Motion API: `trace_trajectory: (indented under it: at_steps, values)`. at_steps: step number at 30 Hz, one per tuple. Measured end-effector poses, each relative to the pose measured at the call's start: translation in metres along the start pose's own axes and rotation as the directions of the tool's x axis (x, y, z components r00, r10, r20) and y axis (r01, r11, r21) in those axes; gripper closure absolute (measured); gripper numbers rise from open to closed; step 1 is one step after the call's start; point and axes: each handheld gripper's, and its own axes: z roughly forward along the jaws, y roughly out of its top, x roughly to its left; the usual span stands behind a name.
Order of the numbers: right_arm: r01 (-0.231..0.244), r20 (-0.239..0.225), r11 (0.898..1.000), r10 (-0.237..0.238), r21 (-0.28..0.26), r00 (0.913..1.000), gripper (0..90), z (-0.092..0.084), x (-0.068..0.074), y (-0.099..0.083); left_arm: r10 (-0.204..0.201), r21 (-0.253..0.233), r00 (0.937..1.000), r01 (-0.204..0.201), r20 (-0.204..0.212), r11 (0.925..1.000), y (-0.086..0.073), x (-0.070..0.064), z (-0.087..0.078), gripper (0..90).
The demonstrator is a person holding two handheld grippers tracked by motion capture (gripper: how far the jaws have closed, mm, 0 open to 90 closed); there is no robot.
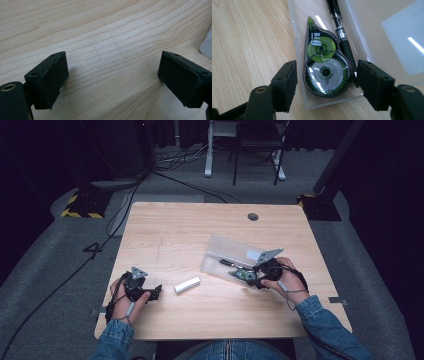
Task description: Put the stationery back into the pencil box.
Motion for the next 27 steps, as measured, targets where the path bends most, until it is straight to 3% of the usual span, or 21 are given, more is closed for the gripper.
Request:
trace_trajectory:
  at_steps: [5,19,24,27]
  values:
    - [0.013,0.007,0.999,-0.012,-0.032,0.9999,37.5,-0.006,0.002,0.003,0.000,0.000,1.0000,0.000,0.000,1.0000,0.000,0.000,0.000,9.9]
    - [0.040,-0.028,0.999,-0.040,0.007,0.9988,34.0,0.002,0.008,0.003,0.001,0.000,1.0000,-0.001,-0.001,1.0000,0.000,0.000,0.000,9.8]
    - [0.060,-0.022,0.997,-0.061,-0.043,0.9979,34.4,-0.006,0.014,0.008,0.000,0.000,1.0000,0.000,0.000,1.0000,0.000,0.000,0.000,9.8]
    - [0.071,-0.039,0.997,-0.072,-0.039,0.9966,34.2,-0.005,0.018,0.010,0.000,0.000,1.0000,0.000,0.000,1.0000,0.000,0.000,0.000,9.8]
